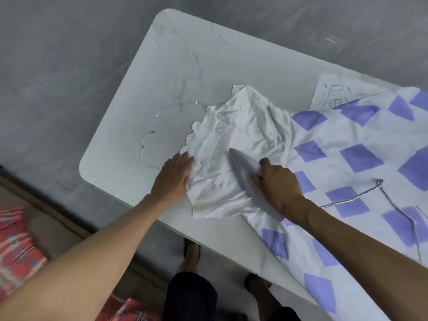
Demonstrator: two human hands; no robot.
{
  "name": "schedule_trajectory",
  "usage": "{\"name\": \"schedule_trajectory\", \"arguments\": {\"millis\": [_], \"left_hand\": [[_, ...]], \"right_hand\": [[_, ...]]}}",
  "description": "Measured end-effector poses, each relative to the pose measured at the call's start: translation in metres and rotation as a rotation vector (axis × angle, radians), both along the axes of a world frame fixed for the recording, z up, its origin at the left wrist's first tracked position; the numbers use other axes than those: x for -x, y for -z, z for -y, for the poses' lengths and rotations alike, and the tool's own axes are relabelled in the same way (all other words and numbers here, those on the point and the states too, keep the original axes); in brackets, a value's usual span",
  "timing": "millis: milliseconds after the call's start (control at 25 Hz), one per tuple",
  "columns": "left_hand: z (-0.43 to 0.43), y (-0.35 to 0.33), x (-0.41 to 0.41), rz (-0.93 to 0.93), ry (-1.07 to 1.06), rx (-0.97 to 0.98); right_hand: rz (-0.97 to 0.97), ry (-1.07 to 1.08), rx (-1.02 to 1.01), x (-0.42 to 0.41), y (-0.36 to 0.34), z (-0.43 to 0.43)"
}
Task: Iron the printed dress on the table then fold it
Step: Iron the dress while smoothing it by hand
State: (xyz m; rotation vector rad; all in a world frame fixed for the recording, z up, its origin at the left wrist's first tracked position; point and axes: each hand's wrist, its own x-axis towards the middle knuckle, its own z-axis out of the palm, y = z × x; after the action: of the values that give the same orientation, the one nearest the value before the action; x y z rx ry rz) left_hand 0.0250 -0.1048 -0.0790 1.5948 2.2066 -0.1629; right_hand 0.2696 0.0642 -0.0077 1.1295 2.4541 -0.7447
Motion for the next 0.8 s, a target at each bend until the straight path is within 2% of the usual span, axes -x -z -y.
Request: {"name": "schedule_trajectory", "arguments": {"millis": [240,440,560,800], "left_hand": [[-0.025,0.035,0.067,-0.065,0.462,0.061],[-0.033,0.051,0.097,0.006,0.508,0.009],[-0.038,0.054,0.103,0.097,0.416,-0.024],[-0.039,0.056,0.103,-0.012,0.528,-0.045]], "right_hand": [[-0.007,0.112,-0.051,0.067,0.024,0.08],[-0.014,0.254,-0.085,0.108,0.034,0.135],[-0.003,0.254,-0.103,0.12,0.045,0.155],[0.062,0.229,-0.216,0.123,0.058,0.161]]}}
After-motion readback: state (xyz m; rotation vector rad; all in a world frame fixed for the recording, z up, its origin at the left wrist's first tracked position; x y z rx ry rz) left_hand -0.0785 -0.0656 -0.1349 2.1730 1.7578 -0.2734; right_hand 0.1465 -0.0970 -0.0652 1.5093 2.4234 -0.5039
